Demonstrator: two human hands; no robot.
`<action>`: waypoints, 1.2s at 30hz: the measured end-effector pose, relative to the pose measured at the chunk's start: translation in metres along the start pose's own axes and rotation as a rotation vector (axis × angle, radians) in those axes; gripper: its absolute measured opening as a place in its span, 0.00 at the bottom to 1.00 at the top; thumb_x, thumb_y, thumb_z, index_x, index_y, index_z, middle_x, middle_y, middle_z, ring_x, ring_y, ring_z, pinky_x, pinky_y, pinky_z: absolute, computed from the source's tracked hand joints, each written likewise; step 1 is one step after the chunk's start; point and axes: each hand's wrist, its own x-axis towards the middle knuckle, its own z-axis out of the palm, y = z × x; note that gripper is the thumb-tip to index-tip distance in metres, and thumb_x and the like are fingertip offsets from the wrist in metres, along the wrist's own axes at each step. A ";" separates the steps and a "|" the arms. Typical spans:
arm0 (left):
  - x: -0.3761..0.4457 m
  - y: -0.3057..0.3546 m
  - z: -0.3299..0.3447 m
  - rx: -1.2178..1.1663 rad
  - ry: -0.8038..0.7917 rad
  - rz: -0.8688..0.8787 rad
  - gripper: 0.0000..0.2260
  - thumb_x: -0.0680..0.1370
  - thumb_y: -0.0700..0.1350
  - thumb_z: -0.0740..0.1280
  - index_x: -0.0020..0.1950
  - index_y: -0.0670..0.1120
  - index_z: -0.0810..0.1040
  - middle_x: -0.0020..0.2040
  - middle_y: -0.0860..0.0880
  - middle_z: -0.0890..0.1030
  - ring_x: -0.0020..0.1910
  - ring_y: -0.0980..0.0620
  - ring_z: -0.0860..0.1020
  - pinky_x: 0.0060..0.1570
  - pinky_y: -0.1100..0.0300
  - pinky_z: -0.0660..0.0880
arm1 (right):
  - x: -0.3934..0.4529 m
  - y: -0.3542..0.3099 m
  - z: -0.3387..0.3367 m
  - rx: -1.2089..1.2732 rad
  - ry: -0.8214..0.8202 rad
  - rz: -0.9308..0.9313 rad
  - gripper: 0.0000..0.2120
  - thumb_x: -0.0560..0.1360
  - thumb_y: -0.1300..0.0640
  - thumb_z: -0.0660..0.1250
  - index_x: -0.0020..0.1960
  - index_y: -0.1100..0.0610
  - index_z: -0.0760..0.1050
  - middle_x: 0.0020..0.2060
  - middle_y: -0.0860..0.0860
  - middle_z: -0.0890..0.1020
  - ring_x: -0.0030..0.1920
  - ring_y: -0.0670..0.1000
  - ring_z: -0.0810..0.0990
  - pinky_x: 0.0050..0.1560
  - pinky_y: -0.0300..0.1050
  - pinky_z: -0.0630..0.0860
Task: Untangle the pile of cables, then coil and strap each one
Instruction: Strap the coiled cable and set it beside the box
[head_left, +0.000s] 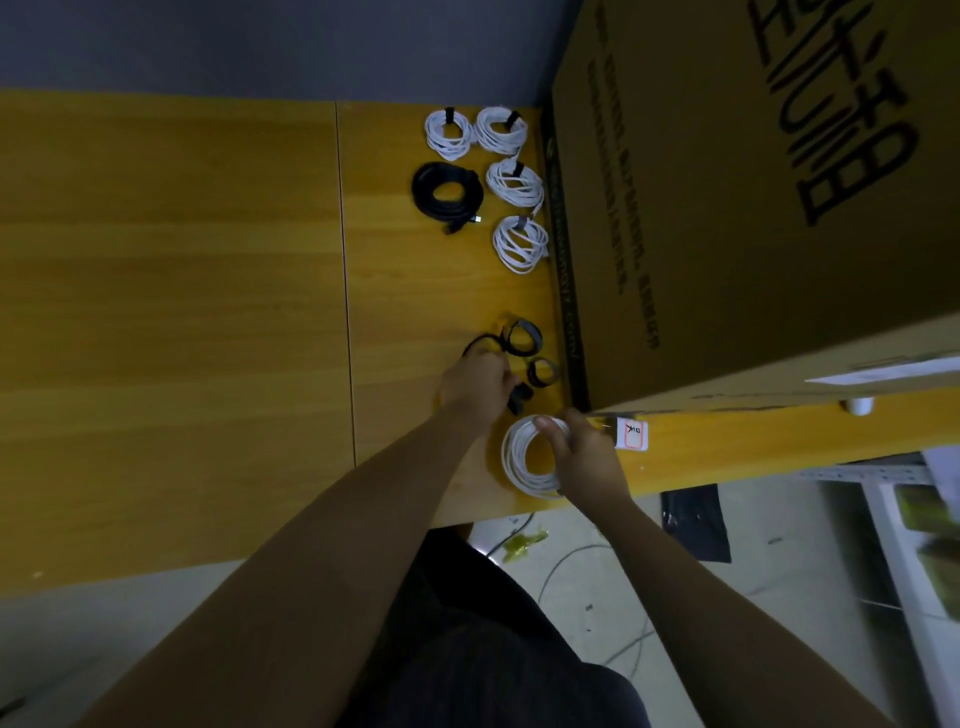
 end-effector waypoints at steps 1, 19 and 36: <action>0.001 0.000 0.000 0.016 0.002 0.003 0.12 0.81 0.50 0.61 0.52 0.45 0.80 0.52 0.44 0.80 0.52 0.44 0.78 0.44 0.53 0.73 | 0.000 0.001 0.001 0.007 0.005 0.001 0.16 0.79 0.42 0.58 0.47 0.55 0.71 0.30 0.49 0.72 0.36 0.54 0.74 0.35 0.47 0.66; -0.001 -0.008 -0.001 -0.149 0.125 0.080 0.08 0.81 0.47 0.60 0.52 0.46 0.78 0.48 0.45 0.81 0.47 0.45 0.79 0.42 0.53 0.75 | -0.006 0.000 0.005 0.075 0.072 0.027 0.18 0.78 0.41 0.58 0.50 0.55 0.74 0.34 0.47 0.76 0.40 0.51 0.77 0.35 0.43 0.65; -0.042 -0.054 -0.153 -0.268 0.034 0.308 0.05 0.74 0.39 0.68 0.41 0.44 0.72 0.36 0.50 0.77 0.42 0.42 0.78 0.36 0.54 0.70 | 0.002 -0.166 -0.020 0.561 0.186 -0.258 0.17 0.81 0.45 0.56 0.40 0.53 0.73 0.28 0.43 0.76 0.29 0.41 0.73 0.31 0.32 0.69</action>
